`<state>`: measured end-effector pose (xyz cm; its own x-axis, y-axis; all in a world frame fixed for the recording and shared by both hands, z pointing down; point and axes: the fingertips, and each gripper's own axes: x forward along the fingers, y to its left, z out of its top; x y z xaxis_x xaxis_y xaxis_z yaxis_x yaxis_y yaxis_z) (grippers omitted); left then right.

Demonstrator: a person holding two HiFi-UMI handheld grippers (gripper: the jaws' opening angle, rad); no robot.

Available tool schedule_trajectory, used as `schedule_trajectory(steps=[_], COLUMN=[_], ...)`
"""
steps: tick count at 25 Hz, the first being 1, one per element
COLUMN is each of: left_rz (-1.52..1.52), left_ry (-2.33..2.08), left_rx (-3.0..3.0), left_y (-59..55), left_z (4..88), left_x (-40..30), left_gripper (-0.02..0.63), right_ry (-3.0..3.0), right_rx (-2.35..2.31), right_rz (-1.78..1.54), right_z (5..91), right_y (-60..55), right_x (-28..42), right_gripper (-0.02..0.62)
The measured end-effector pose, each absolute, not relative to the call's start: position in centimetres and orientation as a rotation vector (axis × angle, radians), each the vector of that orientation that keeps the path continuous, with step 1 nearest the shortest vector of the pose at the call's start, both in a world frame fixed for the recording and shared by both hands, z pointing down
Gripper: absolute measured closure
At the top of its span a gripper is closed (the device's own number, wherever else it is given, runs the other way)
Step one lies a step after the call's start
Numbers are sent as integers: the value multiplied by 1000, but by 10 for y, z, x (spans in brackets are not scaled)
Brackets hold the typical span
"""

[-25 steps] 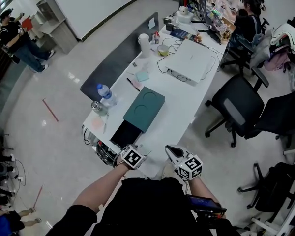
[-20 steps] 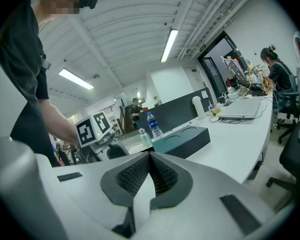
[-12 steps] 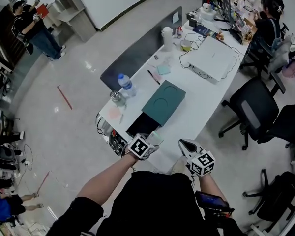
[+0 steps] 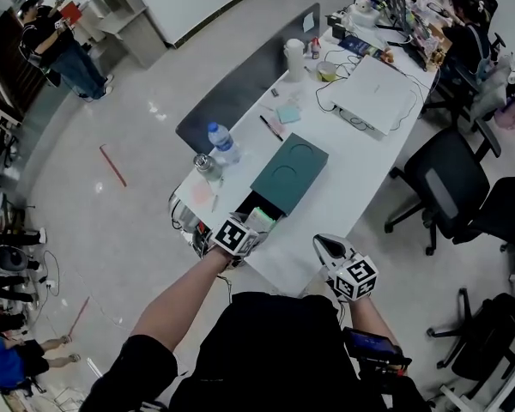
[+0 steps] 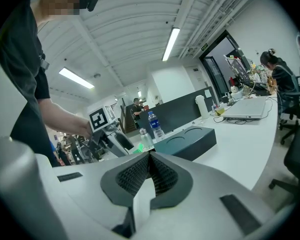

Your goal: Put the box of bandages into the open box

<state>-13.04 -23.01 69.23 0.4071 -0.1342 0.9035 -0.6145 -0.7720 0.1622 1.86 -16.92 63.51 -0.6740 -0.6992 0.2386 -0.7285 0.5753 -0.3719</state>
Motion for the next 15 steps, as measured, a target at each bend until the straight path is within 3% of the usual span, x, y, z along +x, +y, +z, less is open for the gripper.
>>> schedule_trajectory(steps=[15], left_rz=[1438], left_ry=[-632], left_rx=[2134], left_y=[-272], left_z=[746], left_x=[-141], left_gripper=[290], right_ry=[-2662], right_rx=[1351], right_rz=[744], right_z=[644], right_y=[-176], right_x=[32], right_gripper=[568])
